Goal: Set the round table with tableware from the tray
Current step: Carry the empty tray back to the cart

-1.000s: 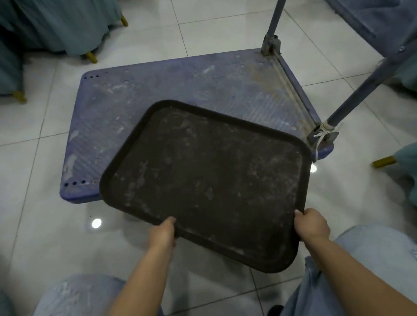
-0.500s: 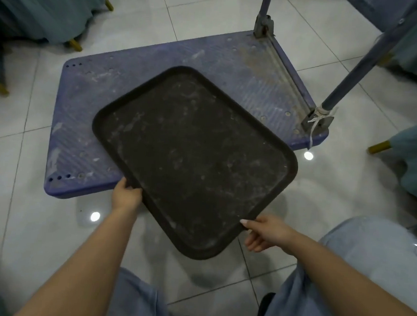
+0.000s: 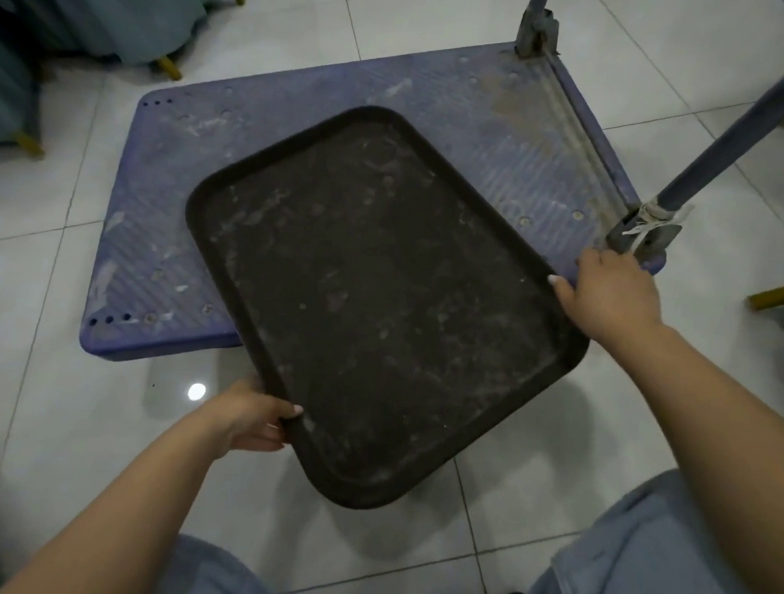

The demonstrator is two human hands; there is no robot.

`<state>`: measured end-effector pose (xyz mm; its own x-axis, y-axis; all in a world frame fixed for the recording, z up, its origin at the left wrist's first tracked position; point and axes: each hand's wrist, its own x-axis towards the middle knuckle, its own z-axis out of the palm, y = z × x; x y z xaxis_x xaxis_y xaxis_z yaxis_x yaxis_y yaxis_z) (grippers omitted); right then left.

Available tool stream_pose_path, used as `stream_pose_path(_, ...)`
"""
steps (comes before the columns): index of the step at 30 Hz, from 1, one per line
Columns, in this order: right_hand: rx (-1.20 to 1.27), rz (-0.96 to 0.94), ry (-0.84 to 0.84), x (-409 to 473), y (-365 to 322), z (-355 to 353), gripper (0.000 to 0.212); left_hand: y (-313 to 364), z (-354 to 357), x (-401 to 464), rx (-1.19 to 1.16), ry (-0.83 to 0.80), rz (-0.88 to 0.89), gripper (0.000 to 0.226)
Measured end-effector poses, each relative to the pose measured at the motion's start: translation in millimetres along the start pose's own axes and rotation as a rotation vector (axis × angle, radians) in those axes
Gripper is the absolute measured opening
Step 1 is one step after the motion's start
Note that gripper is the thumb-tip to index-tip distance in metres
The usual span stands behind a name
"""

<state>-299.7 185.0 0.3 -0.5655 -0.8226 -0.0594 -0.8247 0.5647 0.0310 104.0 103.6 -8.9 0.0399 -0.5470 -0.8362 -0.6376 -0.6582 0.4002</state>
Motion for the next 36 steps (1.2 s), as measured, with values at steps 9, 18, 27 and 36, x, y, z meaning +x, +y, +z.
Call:
stream_pose_path(9, 0.410, 0.169, -0.409, -4, 12, 36, 0.033, 4, 1, 18, 0.111, 0.304, 0.166, 0.013)
stream_pose_path(18, 0.652, 0.297, -0.101, -1, 7, 24, 0.029, 46, -3, 30, -0.573, 0.171, 0.351, 0.028)
stream_pose_path(27, 0.720, 0.517, 0.051, 11, 9, 14, 0.037, 56, 23, 28, -0.024, 0.328, 0.398, 0.035)
stream_pose_path(36, 1.216, 0.651, 0.043, 31, -2, 12, 0.024, 93, 19, 61, -0.272, 0.334, 0.591, 0.030)
